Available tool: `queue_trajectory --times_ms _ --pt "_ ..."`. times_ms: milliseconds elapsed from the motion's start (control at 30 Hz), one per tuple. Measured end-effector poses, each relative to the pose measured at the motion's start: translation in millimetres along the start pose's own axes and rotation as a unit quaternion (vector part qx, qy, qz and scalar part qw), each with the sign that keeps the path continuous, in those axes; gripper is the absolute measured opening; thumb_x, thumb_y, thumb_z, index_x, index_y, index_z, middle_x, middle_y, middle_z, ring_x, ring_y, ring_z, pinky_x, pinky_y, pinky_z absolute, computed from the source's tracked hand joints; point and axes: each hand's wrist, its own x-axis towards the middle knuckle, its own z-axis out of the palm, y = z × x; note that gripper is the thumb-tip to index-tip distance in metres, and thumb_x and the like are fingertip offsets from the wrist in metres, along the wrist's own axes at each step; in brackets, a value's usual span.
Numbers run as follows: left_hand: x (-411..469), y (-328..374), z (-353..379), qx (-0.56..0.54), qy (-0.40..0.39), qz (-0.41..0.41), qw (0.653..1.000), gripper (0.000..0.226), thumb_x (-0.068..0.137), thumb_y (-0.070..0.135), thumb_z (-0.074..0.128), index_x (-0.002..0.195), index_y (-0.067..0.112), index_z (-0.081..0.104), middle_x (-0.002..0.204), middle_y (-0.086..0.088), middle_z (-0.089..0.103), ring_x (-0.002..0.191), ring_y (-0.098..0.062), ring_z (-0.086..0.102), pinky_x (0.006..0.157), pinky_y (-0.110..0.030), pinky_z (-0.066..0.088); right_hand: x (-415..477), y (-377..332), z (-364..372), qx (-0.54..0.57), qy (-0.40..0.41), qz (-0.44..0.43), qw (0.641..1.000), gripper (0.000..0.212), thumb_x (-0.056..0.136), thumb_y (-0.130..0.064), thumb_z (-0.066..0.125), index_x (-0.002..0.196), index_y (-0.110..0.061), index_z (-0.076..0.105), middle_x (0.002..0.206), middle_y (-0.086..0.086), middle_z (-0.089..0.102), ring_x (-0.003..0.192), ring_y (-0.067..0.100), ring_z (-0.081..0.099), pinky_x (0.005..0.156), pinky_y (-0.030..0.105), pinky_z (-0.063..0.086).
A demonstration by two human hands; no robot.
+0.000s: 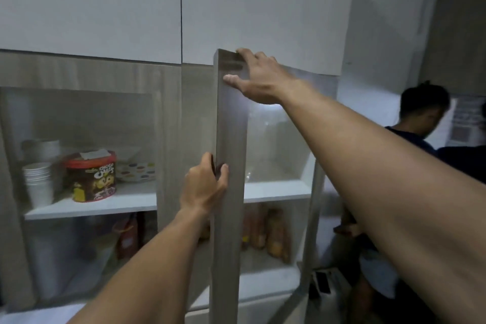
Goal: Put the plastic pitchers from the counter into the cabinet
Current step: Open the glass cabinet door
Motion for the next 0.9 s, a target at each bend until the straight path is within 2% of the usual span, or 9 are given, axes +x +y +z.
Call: queue_trajectory --times_ms 133,267,400,500,633,700,767,833,900 --pt "-34.8 47.5 -5.5 -0.018 -0.036 0.066 0.997 0.024 0.091 0.033 0.058 0.089 0.012 0.047 0.070 -0.020 0.064 0.065 -0.041 0.061 0.053 -0.042 0.044 -40.7 4.4 -38.5 0.005 0.023 0.020 1.000 0.077 0.090 -0.071 0.042 0.151 -0.026 0.029 0.146 0.014 0.042 0.136 0.033 0.040 0.108 0.048 0.037" --pt "-61.6 94.3 -6.1 -0.044 -0.076 0.144 0.986 0.025 0.089 0.034 0.058 0.085 0.018 0.039 0.065 -0.010 0.059 0.061 -0.035 0.058 0.052 -0.033 0.034 -83.3 23.6 -76.2 -0.012 0.059 0.036 0.998 0.076 0.088 -0.069 0.046 0.145 -0.019 0.035 0.142 0.013 0.047 0.130 0.031 0.047 0.104 0.046 0.042" --pt "-83.3 141.5 2.2 -0.063 -0.105 0.224 0.967 0.026 0.089 0.041 0.056 0.090 0.020 0.041 0.071 -0.006 0.062 0.058 -0.023 0.049 0.056 -0.030 0.033 -125.6 53.0 -113.6 -0.063 0.089 0.029 0.994 0.062 0.089 -0.059 0.053 0.137 -0.020 0.041 0.133 0.010 0.054 0.116 0.029 0.055 0.085 0.036 0.042" --pt "-96.3 178.1 20.2 -0.079 -0.124 0.265 0.953 0.031 0.087 0.049 0.052 0.096 0.020 0.047 0.082 0.000 0.061 0.065 -0.019 0.053 0.057 -0.032 0.039 -158.1 71.1 -140.5 -0.108 0.094 0.038 0.989 0.052 0.088 -0.047 0.054 0.132 -0.019 0.046 0.124 0.010 0.057 0.107 0.030 0.058 0.088 0.043 0.049" --pt "-116.9 229.0 54.1 -0.087 -0.145 0.261 0.950 0.045 0.085 0.062 0.046 0.103 0.021 0.040 0.093 0.001 0.051 0.073 -0.018 0.053 0.063 -0.034 0.049 -192.6 102.6 -170.4 -0.181 0.089 0.055 0.978 0.045 0.086 -0.035 0.051 0.126 -0.016 0.059 0.124 0.007 0.057 0.107 0.028 0.058 0.089 0.042 0.050" --pt "-123.1 257.6 74.7 -0.102 -0.177 0.244 0.948 0.061 0.082 0.066 0.046 0.117 0.017 0.036 0.109 -0.003 0.050 0.084 -0.023 0.055 0.072 -0.039 0.050 -206.9 121.2 -186.6 -0.230 0.084 0.061 0.968 0.045 0.086 -0.031 0.049 0.126 -0.013 0.061 0.126 0.008 0.058 0.115 0.027 0.055 0.093 0.045 0.050" --pt "-126.7 283.2 98.0 -0.112 -0.198 0.242 0.943 0.083 0.078 0.071 0.045 0.137 0.015 0.026 0.138 -0.015 0.042 0.113 -0.033 0.053 0.091 -0.048 0.048 -219.0 140.6 -199.6 -0.276 0.063 0.074 0.956 0.047 0.088 -0.028 0.048 0.130 -0.011 0.061 0.130 0.010 0.059 0.121 0.029 0.053 0.098 0.048 0.048" --pt "-133.8 312.2 122.4 -0.118 -0.238 0.235 0.935 0.103 0.078 0.074 0.042 0.153 0.015 0.002 0.161 -0.019 0.011 0.146 -0.037 0.021 0.114 -0.055 0.029 -231.1 164.1 -212.6 -0.324 0.038 0.101 0.940 0.047 0.090 -0.028 0.046 0.133 -0.011 0.059 0.134 0.011 0.058 0.125 0.031 0.051 0.101 0.051 0.045" --pt "-142.3 339.4 145.6 -0.119 -0.266 0.231 0.928 0.111 0.080 0.074 0.041 0.153 0.013 -0.017 0.163 -0.017 -0.014 0.151 -0.034 -0.006 0.120 -0.057 0.010 -241.8 189.1 -224.3 -0.366 0.006 0.128 0.922 0.049 0.092 -0.029 0.047 0.138 -0.012 0.055 0.139 0.012 0.055 0.130 0.032 0.047 0.103 0.053 0.043"
